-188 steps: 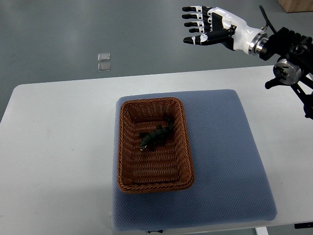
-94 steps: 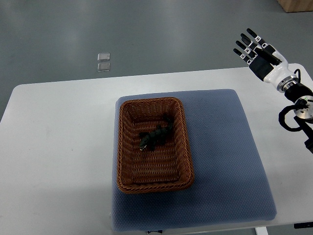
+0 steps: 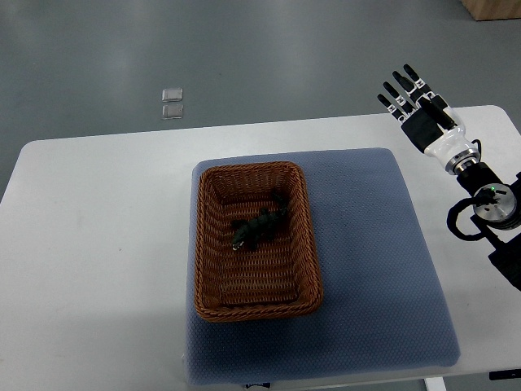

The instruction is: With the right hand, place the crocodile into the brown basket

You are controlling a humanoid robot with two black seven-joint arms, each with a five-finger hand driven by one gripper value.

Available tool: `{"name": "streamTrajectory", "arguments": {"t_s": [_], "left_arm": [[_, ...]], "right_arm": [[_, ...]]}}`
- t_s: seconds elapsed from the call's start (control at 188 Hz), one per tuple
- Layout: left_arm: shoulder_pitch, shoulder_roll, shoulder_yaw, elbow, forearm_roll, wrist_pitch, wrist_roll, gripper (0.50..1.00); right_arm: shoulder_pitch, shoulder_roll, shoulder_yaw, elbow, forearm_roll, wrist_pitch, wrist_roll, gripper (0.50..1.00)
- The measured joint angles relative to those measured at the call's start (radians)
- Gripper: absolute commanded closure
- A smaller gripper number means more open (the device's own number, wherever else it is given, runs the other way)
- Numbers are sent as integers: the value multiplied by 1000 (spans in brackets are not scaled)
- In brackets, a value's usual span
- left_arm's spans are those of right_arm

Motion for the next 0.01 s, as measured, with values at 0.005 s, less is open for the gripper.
{"name": "streamTrajectory", "arguments": {"t_s": [0.005], "left_arm": [[0, 0, 0, 0, 0, 0, 0, 500]], "right_arm": [[0, 1, 0, 0, 0, 0, 0, 572]]}}
